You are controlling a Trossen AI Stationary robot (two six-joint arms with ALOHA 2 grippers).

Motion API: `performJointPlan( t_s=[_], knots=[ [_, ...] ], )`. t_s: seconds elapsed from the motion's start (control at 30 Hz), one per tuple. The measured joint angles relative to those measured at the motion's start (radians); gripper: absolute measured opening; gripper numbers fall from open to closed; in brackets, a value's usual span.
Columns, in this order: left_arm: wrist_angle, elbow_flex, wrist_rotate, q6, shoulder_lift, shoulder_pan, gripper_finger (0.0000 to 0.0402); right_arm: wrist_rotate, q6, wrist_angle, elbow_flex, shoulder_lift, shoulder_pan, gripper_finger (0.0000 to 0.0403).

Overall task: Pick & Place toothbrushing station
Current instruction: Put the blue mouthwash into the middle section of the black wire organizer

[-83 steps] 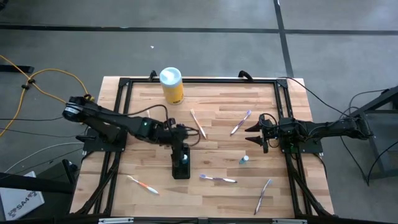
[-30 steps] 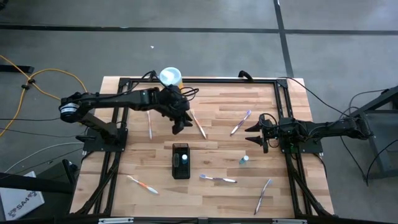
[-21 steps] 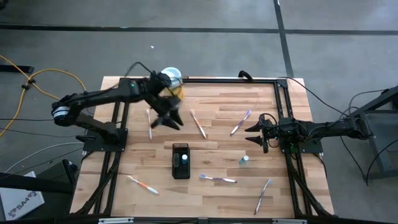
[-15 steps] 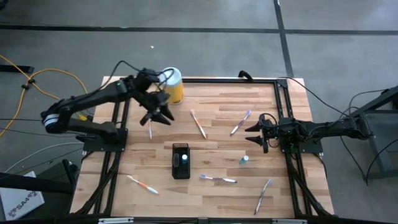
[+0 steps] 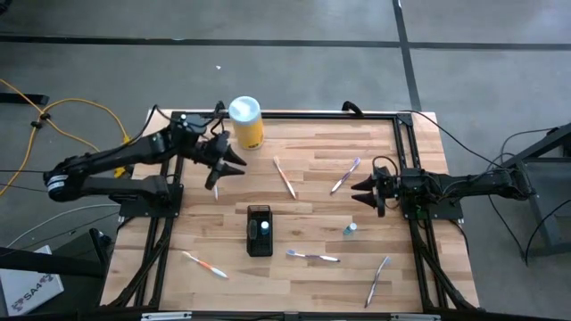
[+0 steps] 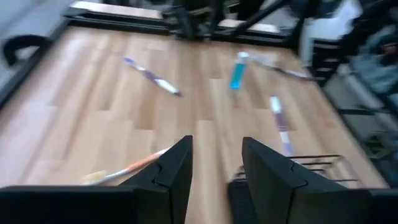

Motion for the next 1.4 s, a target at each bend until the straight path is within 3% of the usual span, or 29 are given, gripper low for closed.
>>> performJointPlan(
  t_s=[0.23,0.63,0.77,0.93,1.23,1.4],
  knots=[
    [0.050,-0.040,-0.225,-0.021,-0.042,-0.077,0.0136,0.026,0.089,0.002,0.000,0.000,0.000,0.0192],
    [0.055,-0.040,-0.229,-0.078,-0.042,-0.087,0.0136,0.058,0.124,-0.002,0.000,0.000,0.000,0.0192],
    [0.055,-0.040,-0.228,-0.081,-0.041,-0.087,0.0136,-0.018,0.038,0.031,0.004,0.000,0.000,0.0192],
    [0.055,-0.040,-0.228,-0.100,-0.041,-0.087,0.0136,-0.027,-0.092,0.000,0.098,0.006,0.000,0.0192],
    [0.067,-0.040,-0.227,-0.134,-0.041,-0.087,0.0136,0.010,-0.214,-0.324,0.340,0.192,0.014,0.0192],
    [0.077,-0.040,-0.227,-0.134,-0.041,-0.087,0.0136,0.010,-0.251,-0.370,0.431,0.336,0.049,0.0192]
  ],
)
